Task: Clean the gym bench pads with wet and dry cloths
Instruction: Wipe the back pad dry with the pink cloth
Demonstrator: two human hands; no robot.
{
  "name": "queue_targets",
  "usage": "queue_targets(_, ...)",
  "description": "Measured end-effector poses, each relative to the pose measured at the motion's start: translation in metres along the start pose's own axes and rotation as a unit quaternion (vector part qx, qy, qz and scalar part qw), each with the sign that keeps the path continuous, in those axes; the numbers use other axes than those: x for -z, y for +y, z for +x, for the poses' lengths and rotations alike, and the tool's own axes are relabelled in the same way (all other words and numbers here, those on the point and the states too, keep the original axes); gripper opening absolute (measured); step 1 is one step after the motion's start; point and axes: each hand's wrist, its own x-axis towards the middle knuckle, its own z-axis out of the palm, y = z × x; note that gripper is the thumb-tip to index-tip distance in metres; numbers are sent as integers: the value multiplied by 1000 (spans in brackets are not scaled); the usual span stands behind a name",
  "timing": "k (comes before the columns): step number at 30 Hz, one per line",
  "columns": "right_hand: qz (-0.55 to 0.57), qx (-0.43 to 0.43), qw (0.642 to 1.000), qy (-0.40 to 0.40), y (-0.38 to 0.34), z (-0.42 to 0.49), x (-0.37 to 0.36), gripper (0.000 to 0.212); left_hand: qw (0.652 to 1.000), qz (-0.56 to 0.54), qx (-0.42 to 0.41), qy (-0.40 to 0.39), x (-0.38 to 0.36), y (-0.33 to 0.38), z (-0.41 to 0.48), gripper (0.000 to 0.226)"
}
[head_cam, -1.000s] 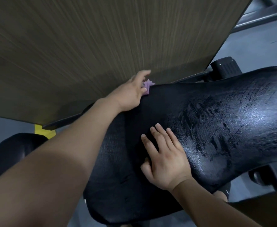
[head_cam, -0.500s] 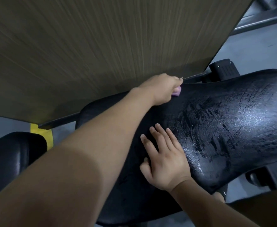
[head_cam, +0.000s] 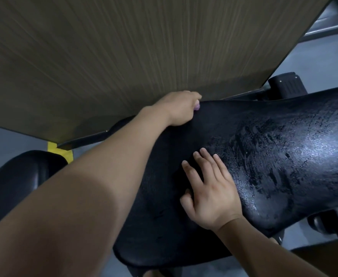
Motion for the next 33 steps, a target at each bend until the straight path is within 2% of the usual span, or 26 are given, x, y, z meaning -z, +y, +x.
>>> queue_targets(3,1,3,1000,1,0,0,0,69,999,-31,10,-29,14,-19,-16,39)
queue_targets(7,-2,7,1000,11,0,0,0,66,992,-65,90,-59,23,-70,-42,43)
queue_targets(11,-13,12,1000,19,-1,0,-1,63,979,-103,172,-31,26,-120,-79,34)
queue_targets(13,-14,10,1000,25,-2,-1,-2,62,970,-140,199,-6,20,-136,-99,30)
queue_targets(16,-17,9,999,27,-3,-1,-4,62,952,-193,223,79,-1,-138,-132,33)
queue_targets(18,-19,8,999,30,-3,-2,-3,61,946,-166,234,150,-23,-126,-153,33)
queue_targets(21,-20,4,999,27,-5,-2,-3,61,919,-141,289,227,-55,-99,-188,32)
queue_targets(24,-29,2,999,25,-6,-2,-2,61,891,-154,360,230,-82,-64,-223,43)
queue_targets(26,-34,-1,999,16,-7,-2,-3,62,887,-138,385,213,-98,-47,-240,46)
queue_targets(30,-35,-5,999,16,-6,-1,-2,62,870,-195,383,242,-89,-64,-221,31)
queue_targets(33,-36,-4,999,18,-8,-1,-3,61,842,-291,369,264,-70,-91,-189,36)
